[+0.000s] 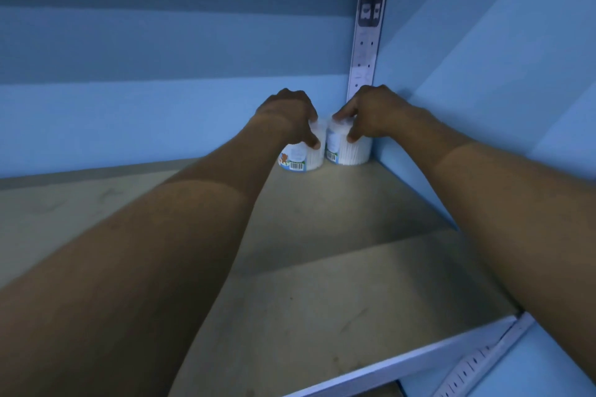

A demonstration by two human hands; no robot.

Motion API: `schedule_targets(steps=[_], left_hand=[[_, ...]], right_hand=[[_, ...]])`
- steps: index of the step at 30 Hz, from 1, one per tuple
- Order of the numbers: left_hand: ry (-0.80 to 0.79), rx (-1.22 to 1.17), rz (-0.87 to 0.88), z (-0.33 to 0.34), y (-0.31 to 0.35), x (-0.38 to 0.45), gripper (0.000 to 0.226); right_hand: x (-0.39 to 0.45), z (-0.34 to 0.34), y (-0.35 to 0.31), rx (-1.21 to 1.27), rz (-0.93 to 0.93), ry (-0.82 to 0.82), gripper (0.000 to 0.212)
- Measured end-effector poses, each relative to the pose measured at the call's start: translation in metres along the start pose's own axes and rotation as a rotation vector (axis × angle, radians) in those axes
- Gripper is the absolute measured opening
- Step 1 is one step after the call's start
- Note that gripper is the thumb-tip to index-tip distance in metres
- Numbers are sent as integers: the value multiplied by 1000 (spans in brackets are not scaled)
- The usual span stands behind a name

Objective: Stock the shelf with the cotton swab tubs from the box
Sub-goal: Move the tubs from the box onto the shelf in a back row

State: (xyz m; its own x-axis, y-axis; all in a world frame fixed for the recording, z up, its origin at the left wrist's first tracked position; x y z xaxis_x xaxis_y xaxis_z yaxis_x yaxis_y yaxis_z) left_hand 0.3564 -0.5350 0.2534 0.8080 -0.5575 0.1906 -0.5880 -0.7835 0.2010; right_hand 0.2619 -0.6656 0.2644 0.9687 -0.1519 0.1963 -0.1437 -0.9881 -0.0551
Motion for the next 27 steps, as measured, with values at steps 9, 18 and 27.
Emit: schedule_targets(steps=[9,18,27], left_hand=[[7,47,-12,0,6,13,72],[15,37,-20,-2,3,16,70],[-67,0,-6,9,-3,0,94]], right_hand=[[13,1,6,6,22,5,60],[14,-3,4,7,23,28,59],[2,8,14,154,3,115,74]])
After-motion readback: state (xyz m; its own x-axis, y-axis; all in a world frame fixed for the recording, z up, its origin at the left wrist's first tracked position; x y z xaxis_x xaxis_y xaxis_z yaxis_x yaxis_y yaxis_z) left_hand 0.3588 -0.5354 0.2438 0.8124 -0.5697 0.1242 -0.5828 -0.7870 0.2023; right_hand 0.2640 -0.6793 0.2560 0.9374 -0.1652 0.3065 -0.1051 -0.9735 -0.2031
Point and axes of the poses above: each hand's wrist, its own x-axis towards the middle knuckle, its own z-axis out of the palm, y = z × x, the point moved 4 cm from there along x, towards the middle knuckle, and after that the axes turned 15 degrees about -z, right-handed, at the moved point
